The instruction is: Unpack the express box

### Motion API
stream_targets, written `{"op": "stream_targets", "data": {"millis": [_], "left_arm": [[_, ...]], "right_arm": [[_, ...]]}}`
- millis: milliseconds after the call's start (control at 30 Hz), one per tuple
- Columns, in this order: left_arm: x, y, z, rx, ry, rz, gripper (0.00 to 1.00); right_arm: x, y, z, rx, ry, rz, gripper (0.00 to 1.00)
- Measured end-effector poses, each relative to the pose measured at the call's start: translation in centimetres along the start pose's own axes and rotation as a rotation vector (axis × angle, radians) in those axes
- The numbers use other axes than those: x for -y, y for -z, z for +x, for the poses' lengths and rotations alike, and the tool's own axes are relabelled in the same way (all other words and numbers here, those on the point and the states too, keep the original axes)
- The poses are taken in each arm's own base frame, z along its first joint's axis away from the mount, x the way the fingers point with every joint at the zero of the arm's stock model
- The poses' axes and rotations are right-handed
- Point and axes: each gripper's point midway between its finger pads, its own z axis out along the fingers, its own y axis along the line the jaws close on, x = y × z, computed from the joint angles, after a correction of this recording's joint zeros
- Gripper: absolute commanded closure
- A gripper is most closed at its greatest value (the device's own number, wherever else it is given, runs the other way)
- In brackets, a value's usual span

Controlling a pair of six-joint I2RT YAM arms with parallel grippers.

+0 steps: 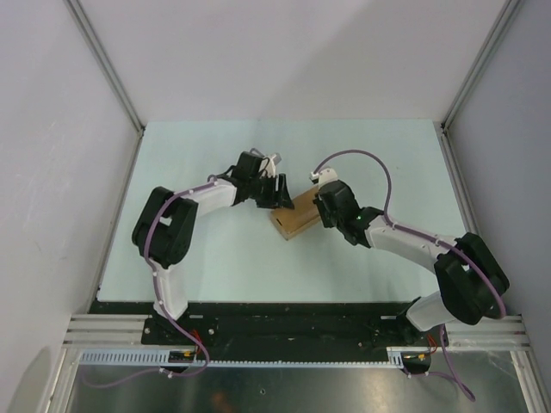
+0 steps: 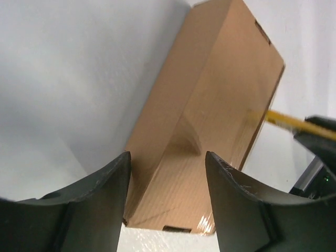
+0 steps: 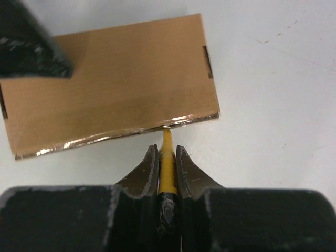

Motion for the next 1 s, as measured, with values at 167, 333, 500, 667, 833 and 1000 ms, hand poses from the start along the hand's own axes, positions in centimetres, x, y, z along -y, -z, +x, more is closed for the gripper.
{"op": "stream_targets", "data": {"millis": [167,333,500,667,833,1000], "left_arm": [[0.3,1.3,1.9,-0.019,0.028,0.0,0.4],[2.2,2.2,4.9,-0.064,0.057,0.028,0.39],[4.2,2.0,6.8,-0.102,0.03,0.054,0.28],[3.9,2.4,6.3,-0.076,0.019,0.029,0.2],[3.2,2.9,4.9,-0.029,0.026,-0.001,0.23],[3.1,2.5,1.7,0.024,0.042,-0.003,0.35]], "right_arm": [[1.6,-1.1,-0.9,0.036,-0.084,0.04,1.0],[3.6,-2.1,-1.9,0.077,-0.209,0.077,1.0],[4.8,-2.4,-2.9,0.116,-0.284,0.087,1.0],[5.5,-2.5,-3.0,0.125,-0.331,0.11,1.0],[6.5,-1.4,-2.9,0.118,-0.378,0.147,1.0],[7.0,0.3,-3.4,0.129,-0.419,0.152,1.0]]}}
